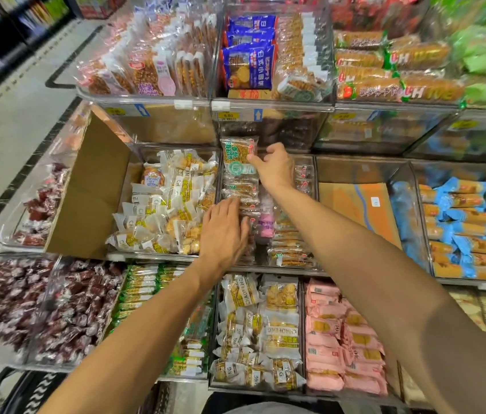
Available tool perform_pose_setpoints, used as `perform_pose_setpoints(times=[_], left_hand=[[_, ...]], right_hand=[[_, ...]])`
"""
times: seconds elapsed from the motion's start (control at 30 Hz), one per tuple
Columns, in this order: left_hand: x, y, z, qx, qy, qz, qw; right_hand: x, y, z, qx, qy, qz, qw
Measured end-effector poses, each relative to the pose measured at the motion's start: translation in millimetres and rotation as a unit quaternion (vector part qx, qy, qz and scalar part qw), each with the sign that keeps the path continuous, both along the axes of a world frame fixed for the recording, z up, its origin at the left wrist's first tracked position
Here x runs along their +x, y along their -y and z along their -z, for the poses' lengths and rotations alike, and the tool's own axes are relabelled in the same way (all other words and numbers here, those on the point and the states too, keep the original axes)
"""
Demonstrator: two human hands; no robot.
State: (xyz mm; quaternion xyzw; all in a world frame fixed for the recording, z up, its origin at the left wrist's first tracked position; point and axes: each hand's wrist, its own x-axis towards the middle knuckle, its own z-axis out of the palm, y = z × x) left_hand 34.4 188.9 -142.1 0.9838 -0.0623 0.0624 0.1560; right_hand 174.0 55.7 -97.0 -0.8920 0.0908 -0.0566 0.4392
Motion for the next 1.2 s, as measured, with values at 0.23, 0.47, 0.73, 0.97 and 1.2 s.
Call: perform_pose_setpoints(times=[0.23, 0.47, 0.73, 0.97, 1.2], left_hand=[[44, 11, -110, 0.045, 0.054, 0.003, 0.998], [44, 104, -175, 0.156, 0.096, 0.083, 0.98], [-4, 246, -187, 0.165, 0.111, 0.188, 0.962], [-83, 390, -187, 0.156, 0.133, 0.299, 0.932], [-174, 528, -186, 0.159, 0.145, 0.419, 0.882]], right_hand=[[-47, 76, -59, -0.172, 0.039, -0.041, 0.983], [-109, 188, -119, -0.342, 0.053, 0.013, 0.938], [-211, 319, -138, -0.37, 0.001, 0.101, 0.924], [-344, 427, -138, -0.395, -0.044, 0.208, 0.894], [-474, 520, -129, -0.381, -0.111, 0.316, 0.862]])
